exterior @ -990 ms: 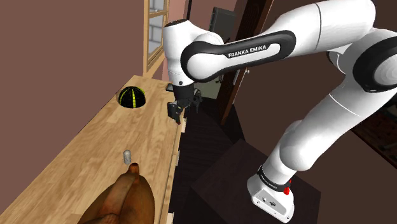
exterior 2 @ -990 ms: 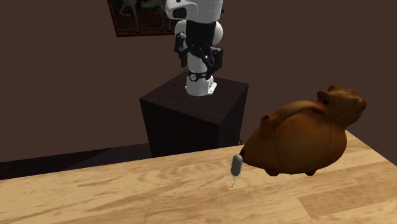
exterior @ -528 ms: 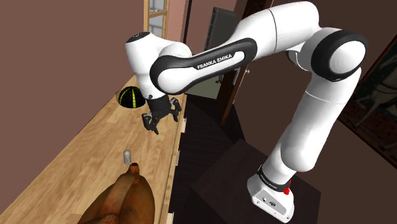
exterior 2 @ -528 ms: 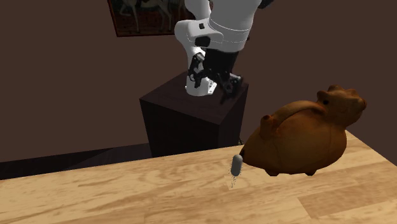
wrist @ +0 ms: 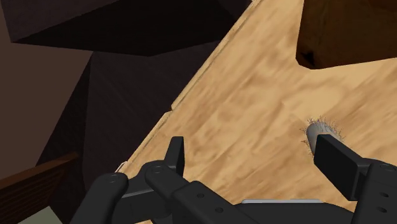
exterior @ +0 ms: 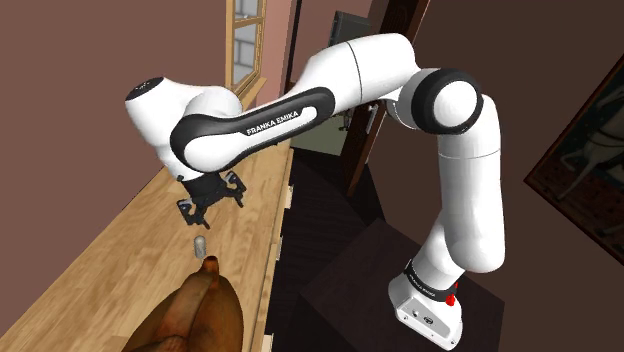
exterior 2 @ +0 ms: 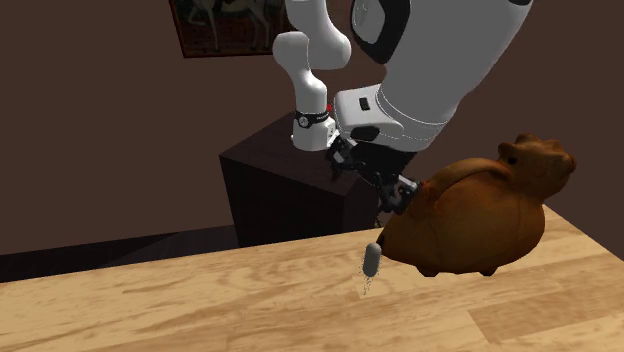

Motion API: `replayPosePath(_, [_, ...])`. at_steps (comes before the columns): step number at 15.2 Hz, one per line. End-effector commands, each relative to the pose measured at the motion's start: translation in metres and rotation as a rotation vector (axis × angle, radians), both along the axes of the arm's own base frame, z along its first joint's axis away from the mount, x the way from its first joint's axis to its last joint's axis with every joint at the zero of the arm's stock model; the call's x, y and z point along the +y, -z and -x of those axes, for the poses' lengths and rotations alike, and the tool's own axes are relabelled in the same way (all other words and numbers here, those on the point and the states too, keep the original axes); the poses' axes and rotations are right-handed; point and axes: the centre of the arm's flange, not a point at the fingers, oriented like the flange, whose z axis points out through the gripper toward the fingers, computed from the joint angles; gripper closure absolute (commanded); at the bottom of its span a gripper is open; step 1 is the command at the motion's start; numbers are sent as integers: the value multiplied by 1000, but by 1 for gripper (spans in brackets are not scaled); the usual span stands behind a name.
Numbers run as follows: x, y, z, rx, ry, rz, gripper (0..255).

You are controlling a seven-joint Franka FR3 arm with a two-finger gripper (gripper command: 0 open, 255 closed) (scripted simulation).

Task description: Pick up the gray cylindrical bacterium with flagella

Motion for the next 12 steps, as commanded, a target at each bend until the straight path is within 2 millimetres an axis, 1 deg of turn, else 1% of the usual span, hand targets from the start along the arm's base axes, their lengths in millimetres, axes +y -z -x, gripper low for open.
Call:
replayPosePath(1, [22,19,-13,-2,10,21,0])
replayPosePath(5, [61,52,-39,-3,27,61,0])
replayPosePath(6, [65,56,-41,-3,29,65,0])
replayPosePath(12, [65,87,-41,-3,29,65,0])
